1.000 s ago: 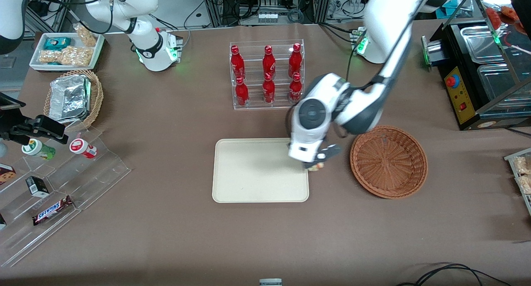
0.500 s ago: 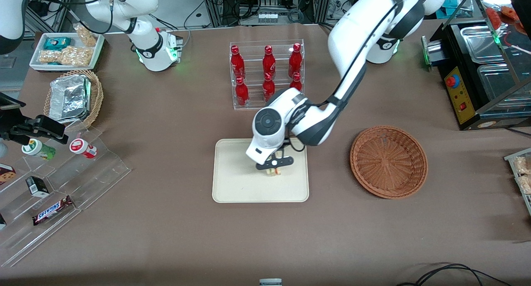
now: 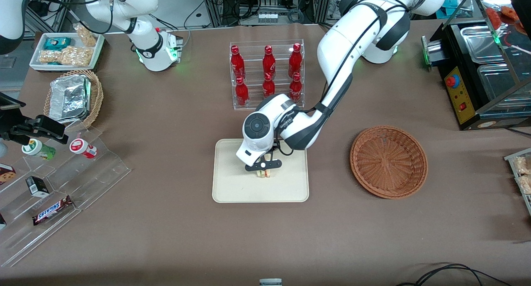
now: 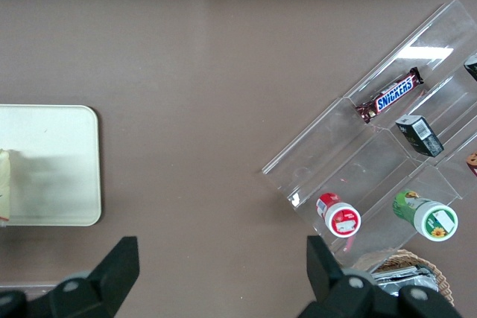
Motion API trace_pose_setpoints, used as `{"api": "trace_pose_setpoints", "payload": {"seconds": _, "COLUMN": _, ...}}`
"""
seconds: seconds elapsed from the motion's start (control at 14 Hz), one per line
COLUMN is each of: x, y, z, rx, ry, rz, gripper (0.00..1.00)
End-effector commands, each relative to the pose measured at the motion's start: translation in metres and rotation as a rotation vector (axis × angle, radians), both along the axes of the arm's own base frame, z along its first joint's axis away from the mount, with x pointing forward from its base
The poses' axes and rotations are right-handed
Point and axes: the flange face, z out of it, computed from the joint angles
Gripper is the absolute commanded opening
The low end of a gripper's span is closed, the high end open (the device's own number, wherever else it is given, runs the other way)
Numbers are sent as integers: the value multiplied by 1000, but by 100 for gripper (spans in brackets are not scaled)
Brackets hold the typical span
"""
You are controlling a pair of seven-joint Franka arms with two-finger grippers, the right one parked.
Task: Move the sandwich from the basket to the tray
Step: 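Lower the sandwich onto the tray, open the left gripper, lift away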
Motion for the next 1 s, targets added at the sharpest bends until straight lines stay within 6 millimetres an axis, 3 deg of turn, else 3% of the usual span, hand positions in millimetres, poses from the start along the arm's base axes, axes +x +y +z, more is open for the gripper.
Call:
{"api": "trace_pose_setpoints", "payload": {"seconds": 0.0, "x": 2, "y": -2, "z": 26, "rx": 20, "ry": -28, "rz": -9, "gripper": 100}}
{"api": "trace_pose_setpoints", "payload": {"seconds": 0.21, "x": 6, "y": 14, "z": 80, "rx": 62, "ry": -37, "rz": 16, "gripper": 100}}
{"api": "trace_pose_setpoints", "payload": {"seconds": 0.5, "x": 2, "y": 51, "z": 174, "rx": 102, "ry": -13, "rz": 44, "gripper": 100}}
{"api": "trace_pose_setpoints", "payload": {"seconds": 0.79, "x": 13, "y": 139, "z": 255, "rx": 123, "ry": 76, "rz": 91, "gripper": 100}}
{"api": "trace_pose_setpoints", "payload": {"seconds": 0.93, "x": 14, "y": 199, "z": 289, "rx": 125, "ry": 127, "rz": 40, "gripper": 100}}
